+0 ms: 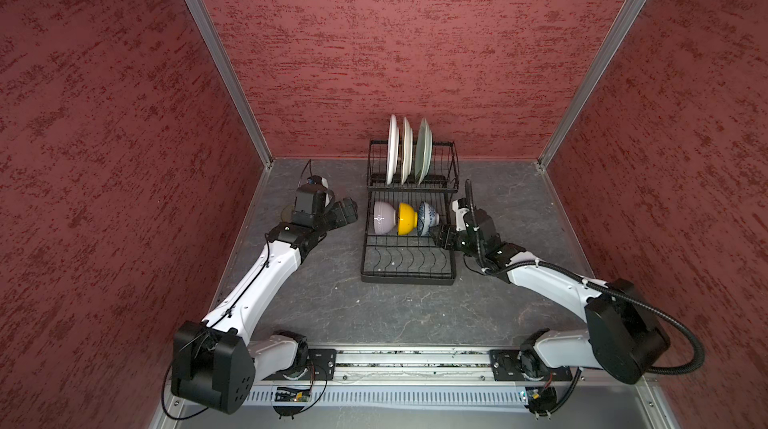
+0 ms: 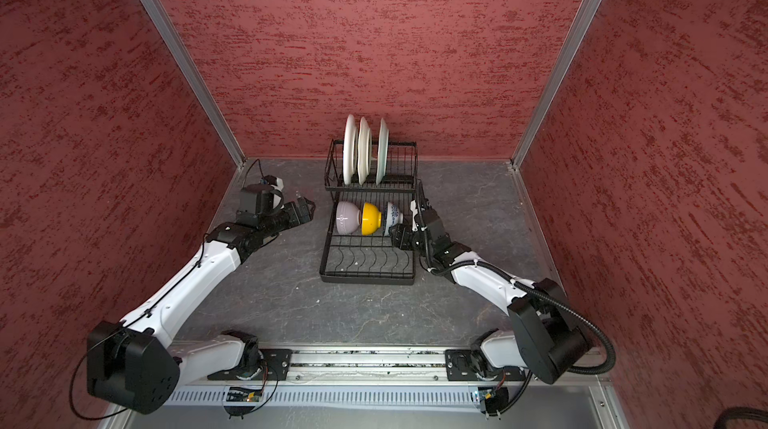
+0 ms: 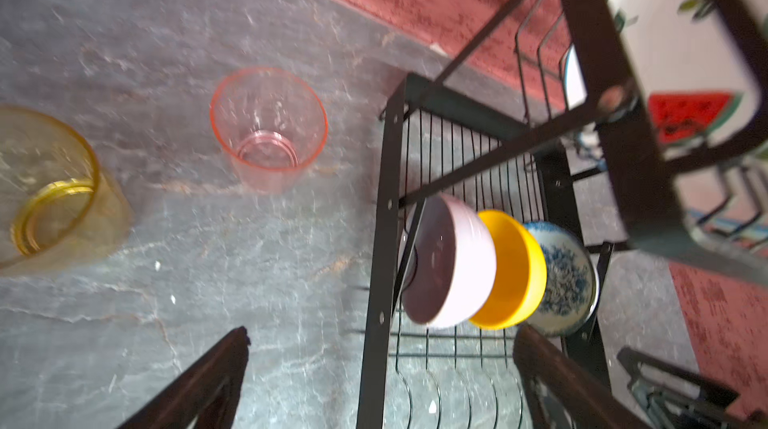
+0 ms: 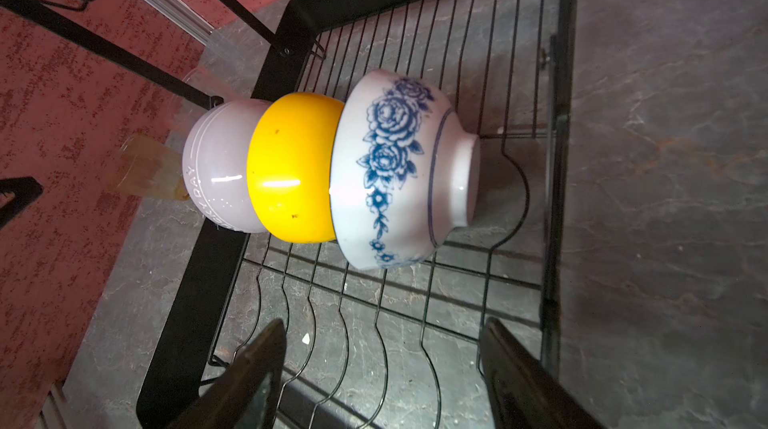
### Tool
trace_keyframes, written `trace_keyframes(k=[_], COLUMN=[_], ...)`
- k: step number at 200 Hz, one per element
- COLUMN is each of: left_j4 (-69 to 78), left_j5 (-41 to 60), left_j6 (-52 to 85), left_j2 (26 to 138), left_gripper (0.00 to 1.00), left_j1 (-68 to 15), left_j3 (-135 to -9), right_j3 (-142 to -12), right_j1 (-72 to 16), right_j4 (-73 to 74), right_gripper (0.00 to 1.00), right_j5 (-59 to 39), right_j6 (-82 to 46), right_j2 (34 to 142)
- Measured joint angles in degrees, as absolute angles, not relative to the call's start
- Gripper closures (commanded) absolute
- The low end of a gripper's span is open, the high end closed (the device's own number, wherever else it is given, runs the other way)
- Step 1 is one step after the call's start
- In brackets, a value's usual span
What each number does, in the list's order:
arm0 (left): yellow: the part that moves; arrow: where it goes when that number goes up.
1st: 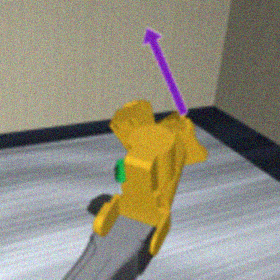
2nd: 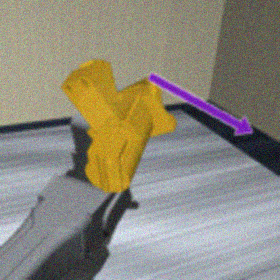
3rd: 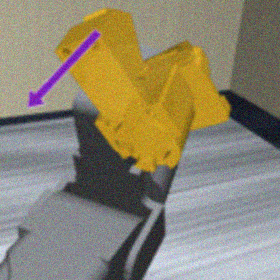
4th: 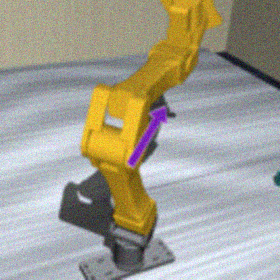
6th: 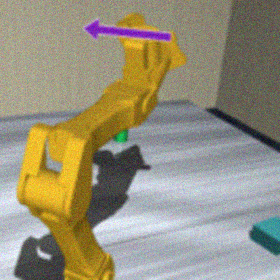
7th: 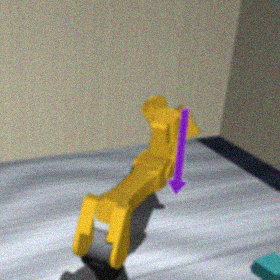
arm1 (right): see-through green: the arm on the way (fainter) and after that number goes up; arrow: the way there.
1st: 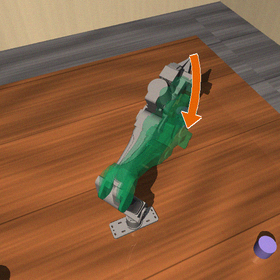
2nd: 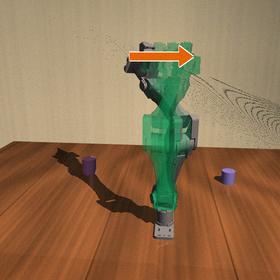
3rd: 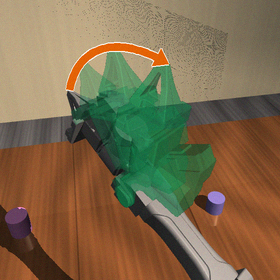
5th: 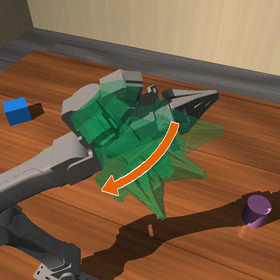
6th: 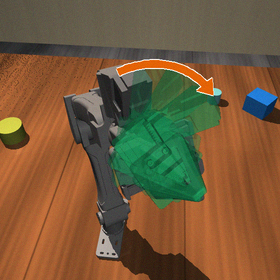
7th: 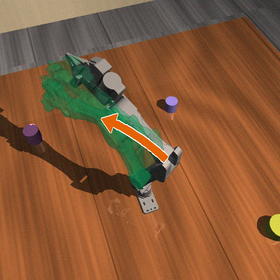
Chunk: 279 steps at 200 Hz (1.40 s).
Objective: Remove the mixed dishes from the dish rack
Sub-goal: 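Open the left gripper and lift away while the right gripper reaches to the floral bowl, then grasp the blue-and-white floral bowl rim with the right gripper and tilt it out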
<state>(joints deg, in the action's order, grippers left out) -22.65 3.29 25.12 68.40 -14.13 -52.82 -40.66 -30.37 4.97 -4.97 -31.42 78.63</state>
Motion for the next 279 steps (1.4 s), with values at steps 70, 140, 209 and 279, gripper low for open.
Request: trace_keyframes(k=[70, 140, 209, 279], left_j4=[-22.3, -20.5, -16.7, -14.4], left_j5=[4.1, 5.4, 7.8, 8.8], left_j6=[24.5, 23.9, 23.6, 23.7], left_j2=[62.8, 59.0, 57.8, 54.1], left_gripper=[0.01, 0.01, 0.00, 0.01], left_j1=[-14.6, -14.6, -14.8, -14.8], left_j3=[-47.5, -44.2, -40.4, -38.5], right_j3=[-38.6, -37.8, -41.4, -43.9], right_j1=[-30.4, -30.4, -30.4, -30.4], right_j4=[11.7, 16.8, 17.9, 18.5], right_gripper=[0.22, 0.14, 0.14, 0.14], right_j5=[-2.6, -3.4, -3.4, -2.9], right_j6=[-29.5, -27.8, -26.9, -25.2], right_j2=[81.3, 86.2, 90.7, 93.7])
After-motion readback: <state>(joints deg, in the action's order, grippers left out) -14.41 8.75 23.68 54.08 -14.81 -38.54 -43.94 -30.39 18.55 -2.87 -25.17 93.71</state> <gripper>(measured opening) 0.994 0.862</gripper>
